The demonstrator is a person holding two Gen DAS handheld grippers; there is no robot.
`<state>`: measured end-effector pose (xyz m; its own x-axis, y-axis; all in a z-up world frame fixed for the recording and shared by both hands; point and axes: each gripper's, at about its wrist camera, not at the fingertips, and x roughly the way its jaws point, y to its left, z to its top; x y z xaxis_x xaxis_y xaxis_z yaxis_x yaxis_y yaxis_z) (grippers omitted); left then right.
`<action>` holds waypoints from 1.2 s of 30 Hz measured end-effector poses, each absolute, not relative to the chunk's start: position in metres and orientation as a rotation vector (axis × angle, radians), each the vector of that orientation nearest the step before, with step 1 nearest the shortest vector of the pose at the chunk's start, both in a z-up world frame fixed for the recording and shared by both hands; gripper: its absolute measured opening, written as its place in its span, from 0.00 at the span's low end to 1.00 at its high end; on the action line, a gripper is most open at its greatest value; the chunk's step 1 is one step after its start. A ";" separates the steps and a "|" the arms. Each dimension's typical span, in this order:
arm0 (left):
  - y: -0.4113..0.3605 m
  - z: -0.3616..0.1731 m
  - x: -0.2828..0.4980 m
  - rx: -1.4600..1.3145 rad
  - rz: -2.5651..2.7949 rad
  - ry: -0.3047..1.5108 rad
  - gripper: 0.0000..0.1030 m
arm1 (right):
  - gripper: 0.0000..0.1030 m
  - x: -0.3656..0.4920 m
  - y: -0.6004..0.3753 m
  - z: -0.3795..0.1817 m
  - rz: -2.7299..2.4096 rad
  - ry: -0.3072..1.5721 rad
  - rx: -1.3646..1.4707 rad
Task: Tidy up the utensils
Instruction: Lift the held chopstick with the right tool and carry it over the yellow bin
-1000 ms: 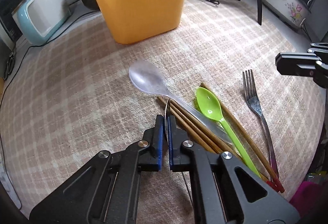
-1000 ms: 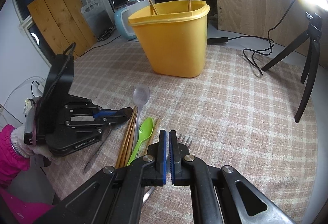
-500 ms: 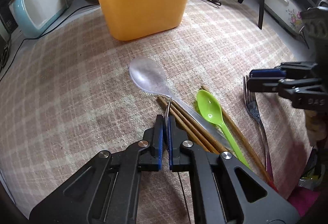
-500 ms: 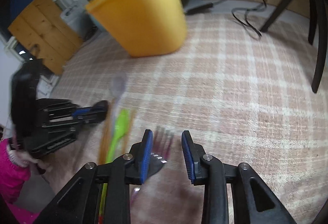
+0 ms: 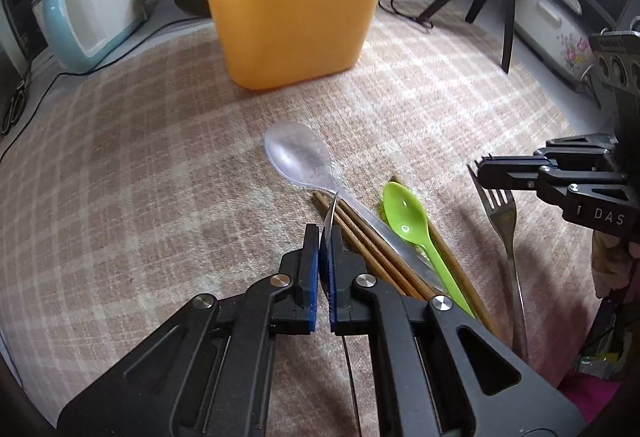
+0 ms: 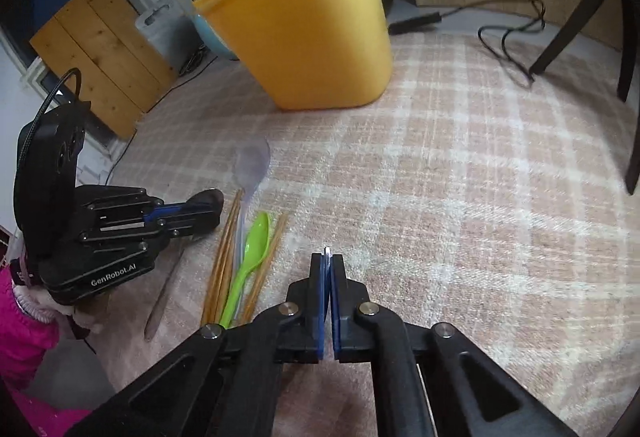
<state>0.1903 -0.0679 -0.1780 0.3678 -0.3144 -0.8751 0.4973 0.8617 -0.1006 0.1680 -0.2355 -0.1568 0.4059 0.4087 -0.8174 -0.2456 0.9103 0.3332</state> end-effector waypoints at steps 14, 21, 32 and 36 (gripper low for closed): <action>-0.024 -0.113 0.185 -0.002 -0.510 0.935 0.01 | 0.00 0.133 -0.242 -0.073 0.376 0.883 0.110; -0.024 -0.077 0.196 -0.040 -0.512 0.834 0.01 | 0.00 0.133 -0.238 -0.030 0.352 0.771 0.100; -0.027 -0.029 0.245 -0.131 -0.490 0.688 0.01 | 0.00 0.144 -0.242 0.025 0.298 0.630 0.091; -0.032 -0.012 0.268 -0.130 -0.460 0.624 0.01 | 0.00 0.152 -0.244 0.045 0.279 0.588 0.090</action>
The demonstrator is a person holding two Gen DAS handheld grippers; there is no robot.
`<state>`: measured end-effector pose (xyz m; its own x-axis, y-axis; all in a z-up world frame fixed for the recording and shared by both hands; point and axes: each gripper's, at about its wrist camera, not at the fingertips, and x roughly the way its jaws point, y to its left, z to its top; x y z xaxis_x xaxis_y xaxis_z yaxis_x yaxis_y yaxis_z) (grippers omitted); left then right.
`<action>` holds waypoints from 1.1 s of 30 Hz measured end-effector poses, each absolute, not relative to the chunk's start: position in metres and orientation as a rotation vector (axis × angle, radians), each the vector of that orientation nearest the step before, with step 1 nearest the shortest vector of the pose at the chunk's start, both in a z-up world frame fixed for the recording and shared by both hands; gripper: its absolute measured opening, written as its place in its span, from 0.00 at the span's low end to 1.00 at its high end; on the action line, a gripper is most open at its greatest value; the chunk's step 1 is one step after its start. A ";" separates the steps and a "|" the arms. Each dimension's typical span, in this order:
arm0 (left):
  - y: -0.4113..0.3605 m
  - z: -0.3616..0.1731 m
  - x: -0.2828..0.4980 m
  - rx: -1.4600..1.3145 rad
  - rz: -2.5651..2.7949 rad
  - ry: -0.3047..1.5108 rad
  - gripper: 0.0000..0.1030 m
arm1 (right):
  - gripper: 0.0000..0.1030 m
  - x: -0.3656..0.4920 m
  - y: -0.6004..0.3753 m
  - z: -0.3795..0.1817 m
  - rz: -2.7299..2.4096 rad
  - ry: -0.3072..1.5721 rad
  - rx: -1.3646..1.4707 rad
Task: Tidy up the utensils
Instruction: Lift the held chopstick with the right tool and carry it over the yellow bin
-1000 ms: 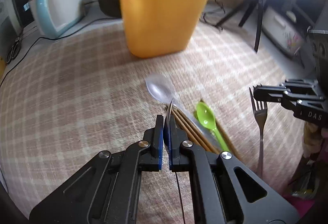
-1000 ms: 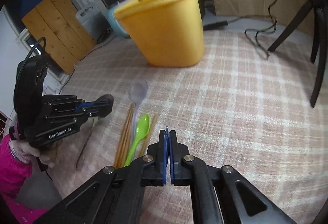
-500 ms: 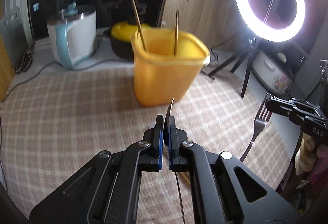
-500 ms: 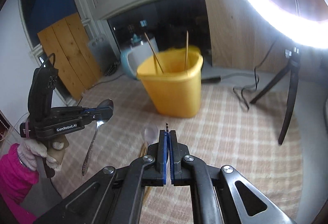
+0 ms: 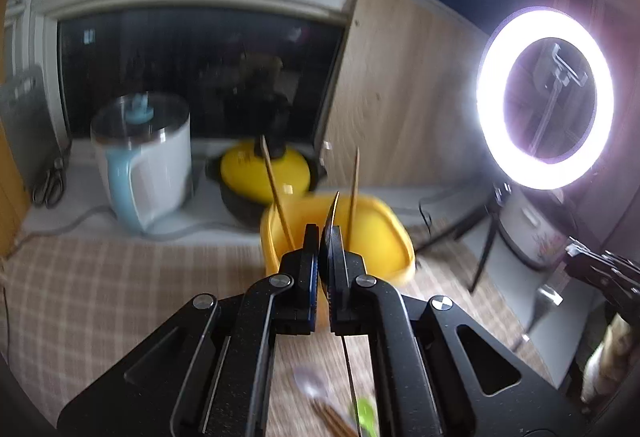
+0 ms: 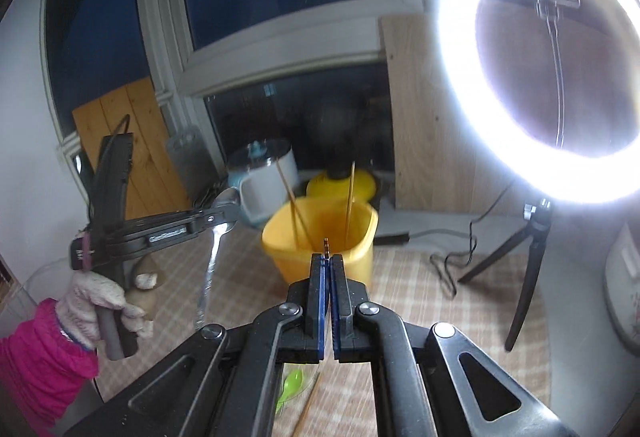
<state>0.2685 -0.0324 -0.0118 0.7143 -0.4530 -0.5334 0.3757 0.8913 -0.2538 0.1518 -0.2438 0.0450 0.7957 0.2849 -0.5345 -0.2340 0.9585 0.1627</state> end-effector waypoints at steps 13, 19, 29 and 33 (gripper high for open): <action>-0.037 0.011 0.346 -0.125 -0.337 0.461 0.01 | 0.00 0.186 -0.222 0.077 0.206 0.505 -0.015; -0.039 0.002 0.365 -0.140 -0.324 0.433 0.01 | 0.00 0.214 -0.215 0.085 0.149 0.474 -0.055; -0.045 -0.024 0.366 -0.089 -0.338 0.434 0.01 | 0.00 0.245 -0.192 0.072 0.077 0.458 -0.151; -0.043 -0.031 0.364 -0.085 -0.348 0.448 0.01 | 0.00 0.254 -0.188 0.059 0.084 0.483 -0.151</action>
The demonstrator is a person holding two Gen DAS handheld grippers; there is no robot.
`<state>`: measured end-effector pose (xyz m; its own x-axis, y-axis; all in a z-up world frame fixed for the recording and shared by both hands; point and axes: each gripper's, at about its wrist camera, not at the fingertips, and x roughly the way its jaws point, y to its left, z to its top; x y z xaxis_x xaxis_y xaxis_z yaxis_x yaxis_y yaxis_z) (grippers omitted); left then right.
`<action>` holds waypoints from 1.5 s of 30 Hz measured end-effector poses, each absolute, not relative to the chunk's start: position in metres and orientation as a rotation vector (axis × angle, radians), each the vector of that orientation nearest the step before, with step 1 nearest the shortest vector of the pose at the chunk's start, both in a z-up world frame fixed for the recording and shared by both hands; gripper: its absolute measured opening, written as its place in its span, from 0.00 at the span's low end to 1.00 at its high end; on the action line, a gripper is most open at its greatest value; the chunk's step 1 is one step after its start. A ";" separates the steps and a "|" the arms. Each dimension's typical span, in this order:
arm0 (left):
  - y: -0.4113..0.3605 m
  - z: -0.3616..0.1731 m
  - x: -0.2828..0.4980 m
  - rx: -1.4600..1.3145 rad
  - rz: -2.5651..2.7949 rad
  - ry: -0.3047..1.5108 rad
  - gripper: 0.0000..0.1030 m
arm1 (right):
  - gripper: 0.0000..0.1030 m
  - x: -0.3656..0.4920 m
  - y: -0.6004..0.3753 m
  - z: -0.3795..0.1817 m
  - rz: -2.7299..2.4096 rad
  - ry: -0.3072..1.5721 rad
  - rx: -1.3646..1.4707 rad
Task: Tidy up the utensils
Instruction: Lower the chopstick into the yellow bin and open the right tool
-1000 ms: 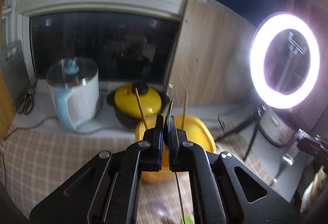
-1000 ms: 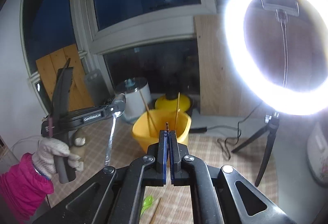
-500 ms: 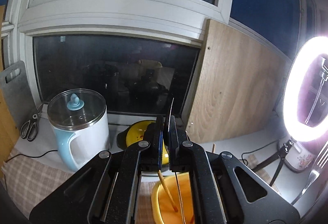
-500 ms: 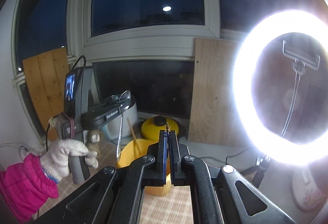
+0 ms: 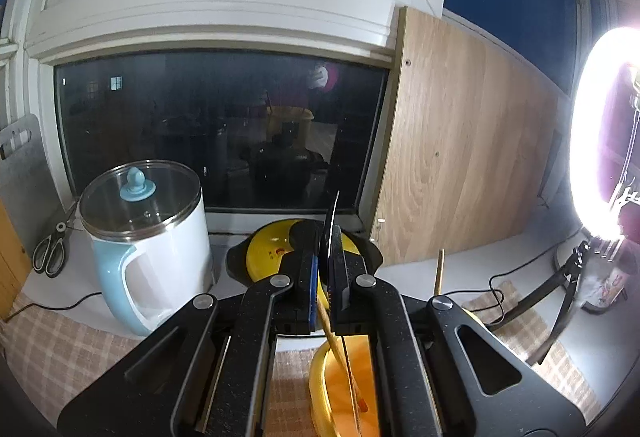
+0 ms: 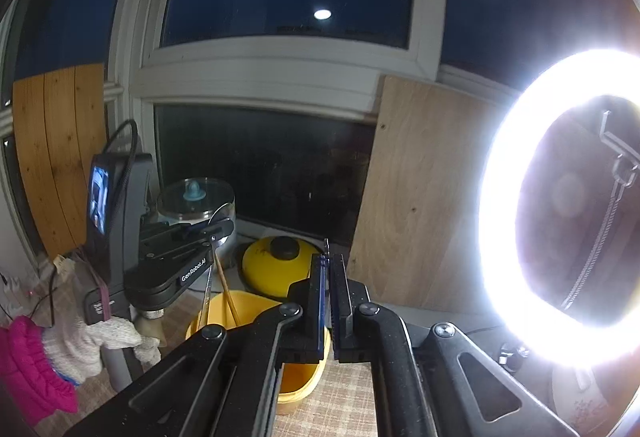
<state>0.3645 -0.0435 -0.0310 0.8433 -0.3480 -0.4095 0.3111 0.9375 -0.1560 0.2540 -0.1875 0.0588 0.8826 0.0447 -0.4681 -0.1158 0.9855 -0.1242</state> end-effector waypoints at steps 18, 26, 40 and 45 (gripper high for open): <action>-0.034 -0.041 0.357 -0.094 -0.394 0.499 0.01 | 0.00 0.273 -0.184 0.033 0.100 0.557 -0.124; -0.041 -0.049 0.352 -0.082 -0.424 0.541 0.01 | 0.00 0.274 -0.181 -0.003 0.133 0.636 -0.066; -0.057 -0.046 0.345 -0.043 -0.468 0.577 0.45 | 0.41 0.267 -0.183 -0.011 0.206 0.656 0.007; -0.048 -0.036 0.335 -0.043 -0.453 0.553 0.45 | 0.57 0.256 -0.190 -0.005 0.206 0.634 0.021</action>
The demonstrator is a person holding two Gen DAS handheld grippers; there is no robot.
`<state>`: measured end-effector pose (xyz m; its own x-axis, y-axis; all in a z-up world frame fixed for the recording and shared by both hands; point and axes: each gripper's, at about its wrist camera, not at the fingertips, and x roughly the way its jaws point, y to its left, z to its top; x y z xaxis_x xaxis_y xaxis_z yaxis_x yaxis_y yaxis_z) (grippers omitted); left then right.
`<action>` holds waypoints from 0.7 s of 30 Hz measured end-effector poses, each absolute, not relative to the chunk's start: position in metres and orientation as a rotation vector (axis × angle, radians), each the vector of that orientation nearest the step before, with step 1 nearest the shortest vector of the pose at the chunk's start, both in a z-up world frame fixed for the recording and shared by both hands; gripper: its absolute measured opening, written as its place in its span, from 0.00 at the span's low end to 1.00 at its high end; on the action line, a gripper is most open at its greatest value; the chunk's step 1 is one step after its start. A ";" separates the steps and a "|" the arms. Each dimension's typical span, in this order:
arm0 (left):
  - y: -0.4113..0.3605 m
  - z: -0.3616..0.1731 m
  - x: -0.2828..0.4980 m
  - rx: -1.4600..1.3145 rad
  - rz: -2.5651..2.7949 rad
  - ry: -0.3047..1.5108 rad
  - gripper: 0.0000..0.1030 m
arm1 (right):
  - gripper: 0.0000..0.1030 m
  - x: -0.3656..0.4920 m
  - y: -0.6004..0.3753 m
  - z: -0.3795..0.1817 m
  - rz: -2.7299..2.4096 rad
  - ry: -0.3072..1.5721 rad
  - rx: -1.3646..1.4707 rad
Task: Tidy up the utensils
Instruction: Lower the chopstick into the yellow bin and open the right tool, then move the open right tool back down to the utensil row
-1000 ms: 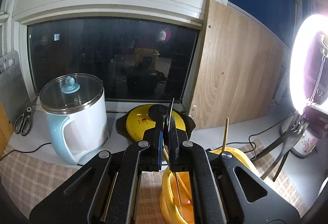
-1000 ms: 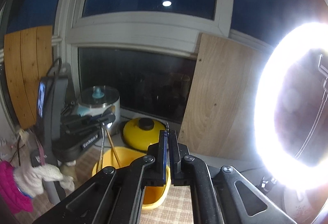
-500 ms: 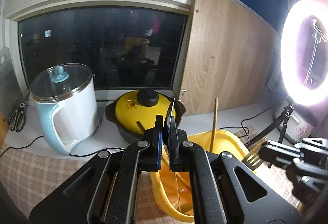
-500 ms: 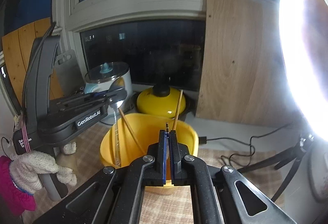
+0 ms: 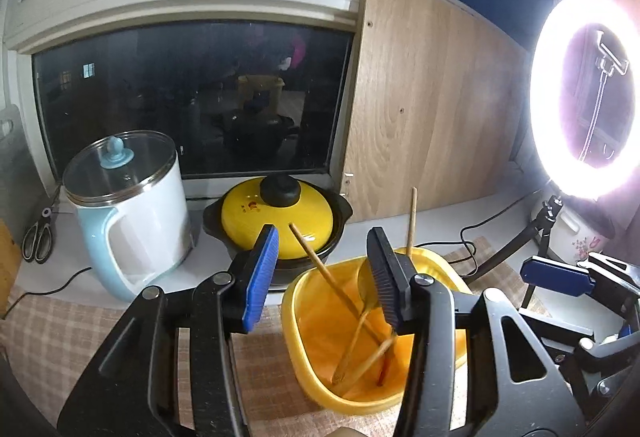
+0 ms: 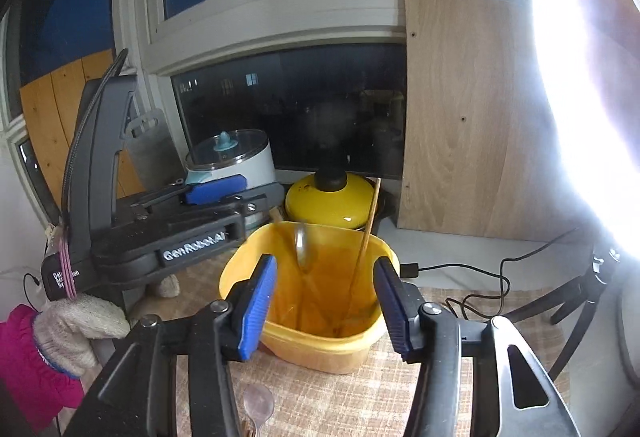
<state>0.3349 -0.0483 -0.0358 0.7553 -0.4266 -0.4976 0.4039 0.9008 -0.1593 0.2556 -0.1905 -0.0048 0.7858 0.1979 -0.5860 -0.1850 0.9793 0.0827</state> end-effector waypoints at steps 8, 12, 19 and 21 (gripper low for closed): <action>-0.029 -0.028 0.314 -0.070 -0.431 0.547 0.45 | 0.71 0.235 -0.205 -0.004 0.205 0.624 0.053; -0.021 -0.028 0.300 -0.064 -0.422 0.552 0.46 | 0.80 0.222 -0.216 -0.005 0.208 0.618 0.075; -0.013 -0.037 0.267 -0.024 -0.418 0.603 0.56 | 0.94 0.196 -0.241 -0.016 0.225 0.631 0.129; -0.012 -0.043 0.258 -0.016 -0.427 0.629 0.56 | 0.95 0.191 -0.246 -0.023 0.241 0.656 0.143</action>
<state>0.2584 -0.0122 -0.0430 0.7247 -0.3917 -0.5668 0.3819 0.9131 -0.1427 0.1906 -0.2457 -0.0228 0.7659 0.2656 -0.5855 -0.1760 0.9625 0.2064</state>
